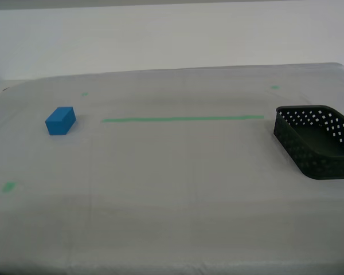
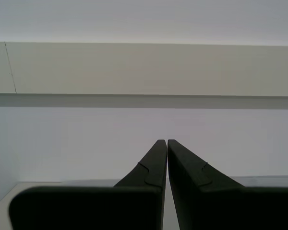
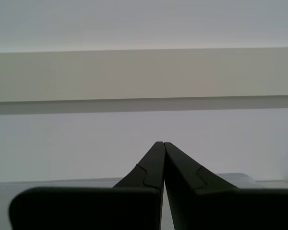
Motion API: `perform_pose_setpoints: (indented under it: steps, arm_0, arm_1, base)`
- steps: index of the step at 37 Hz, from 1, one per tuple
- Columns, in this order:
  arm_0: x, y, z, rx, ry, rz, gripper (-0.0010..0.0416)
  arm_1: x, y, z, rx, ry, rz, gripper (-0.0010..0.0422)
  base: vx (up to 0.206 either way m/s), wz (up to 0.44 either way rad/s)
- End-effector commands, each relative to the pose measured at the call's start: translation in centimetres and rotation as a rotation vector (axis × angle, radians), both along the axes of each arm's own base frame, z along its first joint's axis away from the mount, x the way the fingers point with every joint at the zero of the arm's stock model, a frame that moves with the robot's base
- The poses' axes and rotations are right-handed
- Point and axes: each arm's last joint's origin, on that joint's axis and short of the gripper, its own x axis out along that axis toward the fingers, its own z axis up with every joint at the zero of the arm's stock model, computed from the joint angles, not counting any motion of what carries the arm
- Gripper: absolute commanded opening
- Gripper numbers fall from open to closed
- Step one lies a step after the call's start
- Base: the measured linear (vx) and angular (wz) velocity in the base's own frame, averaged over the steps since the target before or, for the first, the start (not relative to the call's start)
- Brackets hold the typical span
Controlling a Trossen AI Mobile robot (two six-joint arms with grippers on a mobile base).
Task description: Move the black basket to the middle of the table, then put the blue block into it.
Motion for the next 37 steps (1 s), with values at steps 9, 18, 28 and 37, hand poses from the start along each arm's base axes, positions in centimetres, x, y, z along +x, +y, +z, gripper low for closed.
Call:
perform_pose_setpoints:
  steps: [9,18,28,37]
  arm_0:
    - [0.0,0.02,0.05,0.0,-0.003,0.002,0.0]
    - [0.0,0.02,0.03,0.001,-0.001,0.002,0.0]
    - [0.27,0.02,0.01,0.014,0.087,0.002,0.0]
    - [0.25,0.02,0.76,0.031,0.175,0.004,0.0]
  arm_1:
    - [-0.01,-0.01,0.07,0.001,-0.005,0.001,0.0]
    - [-0.01,0.0,0.06,0.001,-0.005,0.001,0.0]
    - [-0.01,-0.01,0.06,0.001,-0.005,0.001,0.0]
    - [-0.01,0.0,0.07,0.001,-0.005,0.001,0.0]
  base:
    - [0.0,0.0]
    - [0.0,0.0]
    - [0.0,0.0]
    - [0.0,0.0]
